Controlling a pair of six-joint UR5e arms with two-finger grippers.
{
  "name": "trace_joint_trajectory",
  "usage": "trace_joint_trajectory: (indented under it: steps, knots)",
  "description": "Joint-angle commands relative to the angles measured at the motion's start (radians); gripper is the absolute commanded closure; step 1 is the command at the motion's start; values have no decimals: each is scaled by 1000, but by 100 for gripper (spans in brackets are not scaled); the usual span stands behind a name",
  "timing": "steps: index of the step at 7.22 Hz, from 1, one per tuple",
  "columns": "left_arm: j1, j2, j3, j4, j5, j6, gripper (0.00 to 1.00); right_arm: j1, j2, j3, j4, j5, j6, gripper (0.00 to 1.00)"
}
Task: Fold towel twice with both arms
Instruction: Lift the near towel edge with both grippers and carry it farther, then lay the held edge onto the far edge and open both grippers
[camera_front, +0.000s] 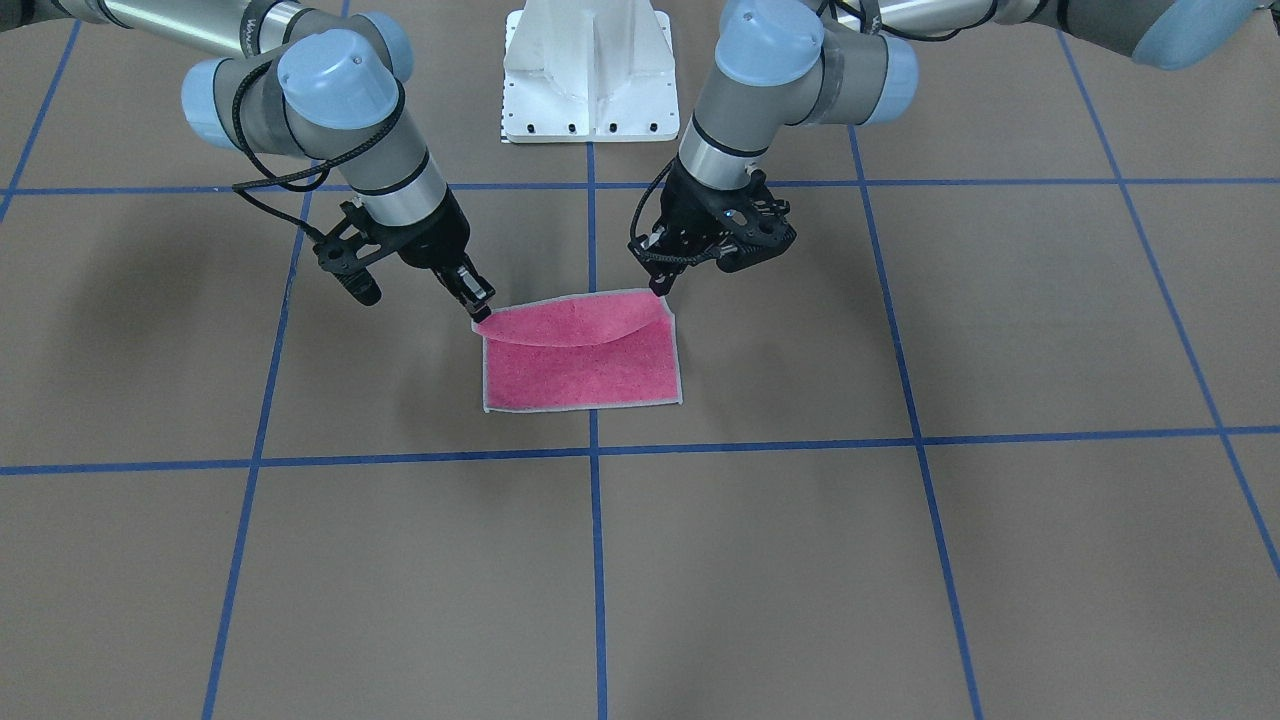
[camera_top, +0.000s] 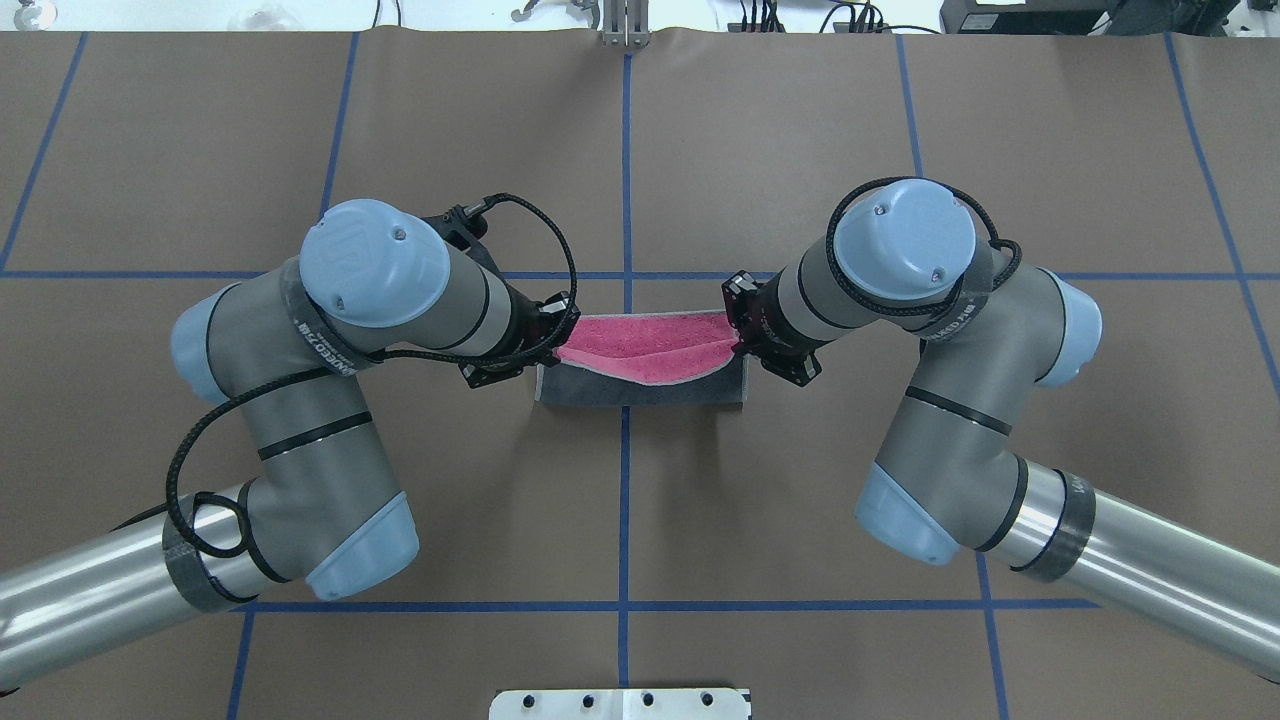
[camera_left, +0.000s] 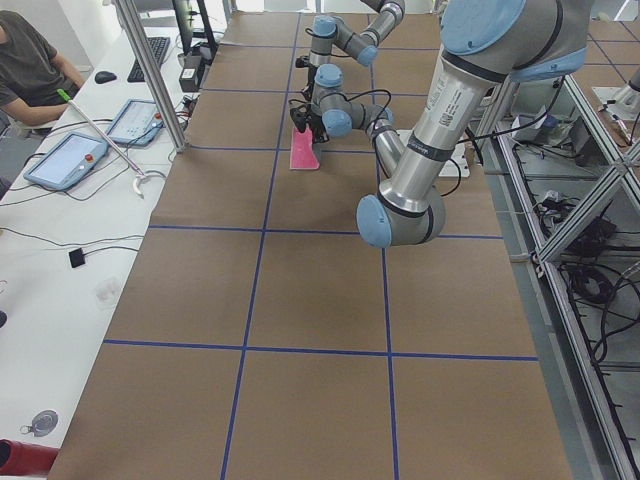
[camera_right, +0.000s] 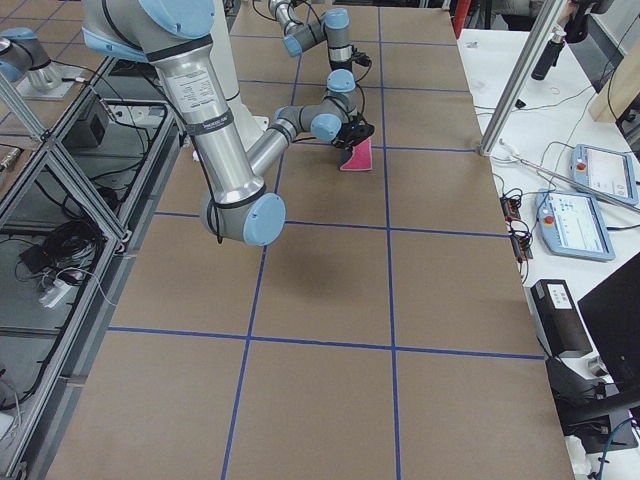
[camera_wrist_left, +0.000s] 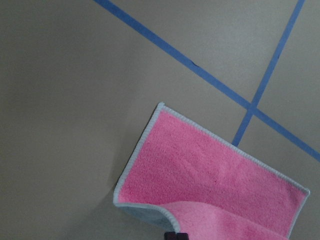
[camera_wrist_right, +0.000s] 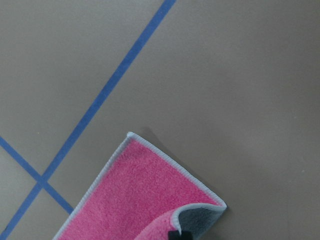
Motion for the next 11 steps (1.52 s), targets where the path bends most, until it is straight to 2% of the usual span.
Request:
trace_joint_trajectory:
  steps: [1, 2, 5, 7, 9, 10, 11]
  knots:
    - [-24, -16, 55, -25, 0, 3, 100, 10, 36, -53, 2, 25, 4, 100]
    - [-27, -16, 87, -55, 1, 3, 100, 23, 39, -63, 4, 55, 6, 100]
    - [-46, -52, 176, -85, 2, 4, 100, 34, 96, -143, 8, 60, 26, 100]
    - [-46, -54, 238, -141, 2, 4, 100, 42, 99, -253, 182, 59, 38, 100]
    - [-46, -54, 242, -143, 2, 4, 100, 54, 101, -264, 194, 59, 38, 100]
    - [-46, -54, 242, -143, 2, 6, 100, 59, 99, -269, 194, 56, 35, 95]
    - [-47, -54, 249, -143, 3, 6, 58, 62, 102, -281, 195, 51, 35, 8]
